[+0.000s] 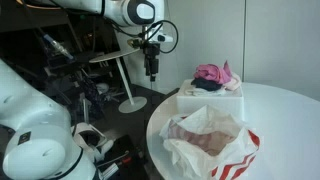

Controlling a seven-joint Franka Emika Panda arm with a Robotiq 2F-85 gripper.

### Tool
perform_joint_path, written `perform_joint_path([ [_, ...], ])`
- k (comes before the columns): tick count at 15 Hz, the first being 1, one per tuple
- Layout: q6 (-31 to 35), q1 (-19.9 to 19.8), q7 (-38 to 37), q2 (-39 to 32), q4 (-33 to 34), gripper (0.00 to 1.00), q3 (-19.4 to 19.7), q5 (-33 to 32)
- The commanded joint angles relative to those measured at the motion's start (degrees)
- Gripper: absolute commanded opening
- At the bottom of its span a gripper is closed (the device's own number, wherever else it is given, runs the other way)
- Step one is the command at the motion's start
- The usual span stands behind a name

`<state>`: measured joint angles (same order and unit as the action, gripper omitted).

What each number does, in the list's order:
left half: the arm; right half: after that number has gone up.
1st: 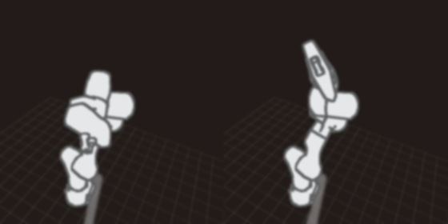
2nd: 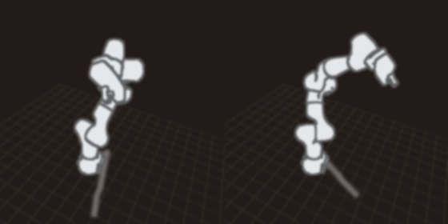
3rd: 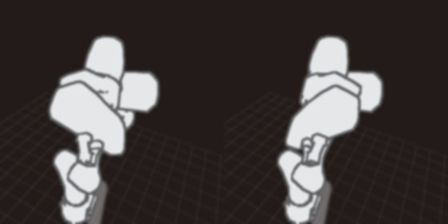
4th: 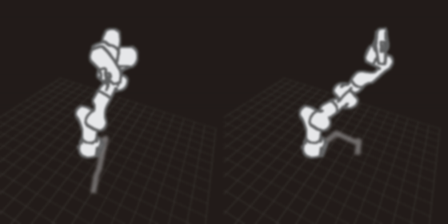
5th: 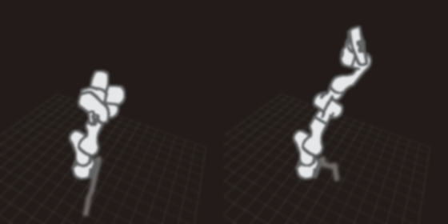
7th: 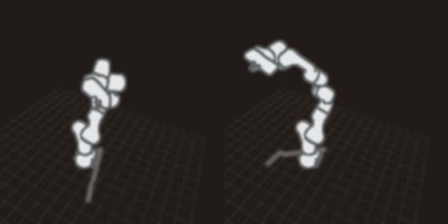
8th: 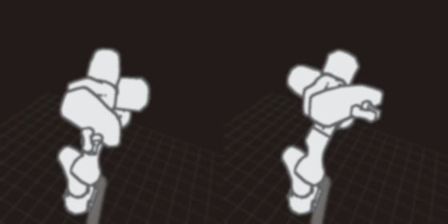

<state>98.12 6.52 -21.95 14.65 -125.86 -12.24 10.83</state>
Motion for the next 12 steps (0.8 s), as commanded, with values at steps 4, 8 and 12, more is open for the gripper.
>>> perform_joint_path([
  [4,-0.1,0.3,-0.1,0.1,0.5,1.0,0.3,-0.1],
  [8,6.8,0.8,-0.8,-3.8,3.3,1.0,-1.3,-4.2],
  [12,18.0,1.0,-0.6,-7.8,6.3,1.0,-1.9,-11.6],
])
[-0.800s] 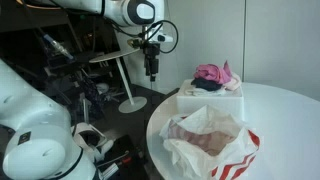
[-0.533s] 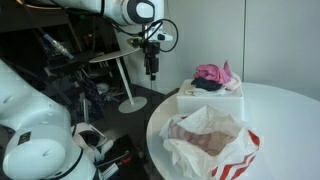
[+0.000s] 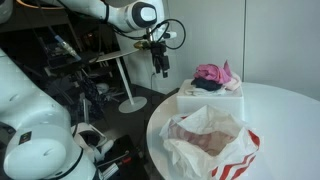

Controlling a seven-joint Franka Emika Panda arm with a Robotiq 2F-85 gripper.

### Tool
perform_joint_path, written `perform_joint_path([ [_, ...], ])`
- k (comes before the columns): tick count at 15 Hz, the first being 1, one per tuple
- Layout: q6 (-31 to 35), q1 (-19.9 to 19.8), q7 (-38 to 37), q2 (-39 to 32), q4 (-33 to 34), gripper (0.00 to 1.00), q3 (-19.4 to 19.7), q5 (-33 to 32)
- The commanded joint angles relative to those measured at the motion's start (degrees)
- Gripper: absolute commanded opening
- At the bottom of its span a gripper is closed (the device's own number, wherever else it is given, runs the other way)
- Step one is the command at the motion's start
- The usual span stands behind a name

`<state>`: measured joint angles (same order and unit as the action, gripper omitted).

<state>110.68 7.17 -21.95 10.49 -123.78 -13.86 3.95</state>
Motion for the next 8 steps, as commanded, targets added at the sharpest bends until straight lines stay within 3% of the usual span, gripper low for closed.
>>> perform_joint_path([
  [1,7.6,0.4,-0.1,-4.6,5.2,1.0,-0.1,-6.0],
  [8,21.5,0.7,2.3,-14.0,13.8,1.0,1.5,-12.6],
])
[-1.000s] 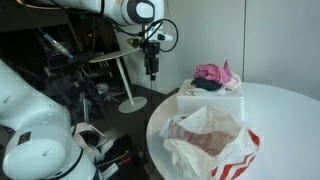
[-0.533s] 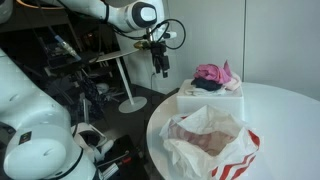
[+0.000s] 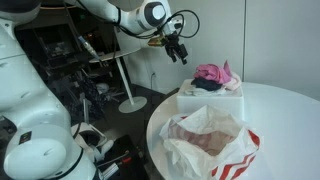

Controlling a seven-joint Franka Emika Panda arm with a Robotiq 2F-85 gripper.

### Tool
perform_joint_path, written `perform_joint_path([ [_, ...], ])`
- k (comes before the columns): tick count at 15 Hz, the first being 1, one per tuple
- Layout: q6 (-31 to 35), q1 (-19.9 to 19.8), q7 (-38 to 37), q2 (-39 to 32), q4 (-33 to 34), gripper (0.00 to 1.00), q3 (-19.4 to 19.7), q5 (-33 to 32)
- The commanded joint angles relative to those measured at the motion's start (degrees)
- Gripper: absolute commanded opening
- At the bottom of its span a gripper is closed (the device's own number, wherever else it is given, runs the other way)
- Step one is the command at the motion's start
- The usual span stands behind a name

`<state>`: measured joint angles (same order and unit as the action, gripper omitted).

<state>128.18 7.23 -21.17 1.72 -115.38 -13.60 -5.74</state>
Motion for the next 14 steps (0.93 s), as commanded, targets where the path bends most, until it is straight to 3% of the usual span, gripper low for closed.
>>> perform_joint_path([
  [1,5.4,0.7,1.7,-6.6,6.6,1.0,1.7,-3.6],
  [6,8.8,1.1,1.9,-14.6,12.3,1.0,5.1,-6.4],
  [14,8.7,2.6,2.9,-22.6,18.4,1.0,9.0,-6.0],
])
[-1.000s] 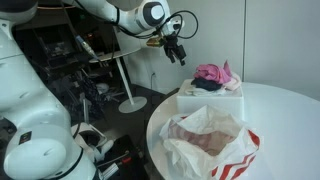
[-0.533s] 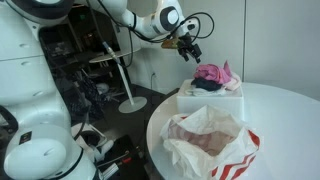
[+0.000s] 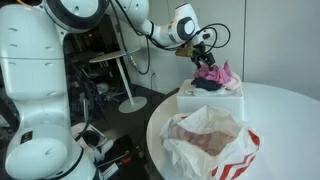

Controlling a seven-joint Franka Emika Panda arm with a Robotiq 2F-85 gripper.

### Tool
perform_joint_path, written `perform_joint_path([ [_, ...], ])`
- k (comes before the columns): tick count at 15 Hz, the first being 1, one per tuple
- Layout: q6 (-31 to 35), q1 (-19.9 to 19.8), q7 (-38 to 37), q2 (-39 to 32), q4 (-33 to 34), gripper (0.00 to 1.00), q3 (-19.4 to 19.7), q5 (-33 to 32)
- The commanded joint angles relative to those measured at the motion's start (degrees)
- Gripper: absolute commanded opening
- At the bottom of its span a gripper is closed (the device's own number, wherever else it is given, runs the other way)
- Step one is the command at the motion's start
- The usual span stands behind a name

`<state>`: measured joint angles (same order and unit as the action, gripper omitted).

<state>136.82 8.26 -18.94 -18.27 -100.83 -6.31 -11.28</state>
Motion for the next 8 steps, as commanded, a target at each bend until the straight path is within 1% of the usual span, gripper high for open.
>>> perform_joint_path([
  [1,-0.2,1.8,0.8,-3.0,4.3,1.0,1.9,-0.2],
  [2,-0.2,1.9,1.0,-3.3,4.5,0.96,2.1,-0.2],
  [3,-0.2,2.0,1.4,-3.3,4.4,0.74,2.1,0.2],
  [5,-0.1,2.1,1.5,-3.4,4.3,0.7,2.3,0.4],
  [7,-0.1,2.0,1.5,-3.4,4.1,0.55,2.4,0.7],
  [8,0.0,1.8,1.7,-3.4,3.8,0.45,2.3,1.2],
])
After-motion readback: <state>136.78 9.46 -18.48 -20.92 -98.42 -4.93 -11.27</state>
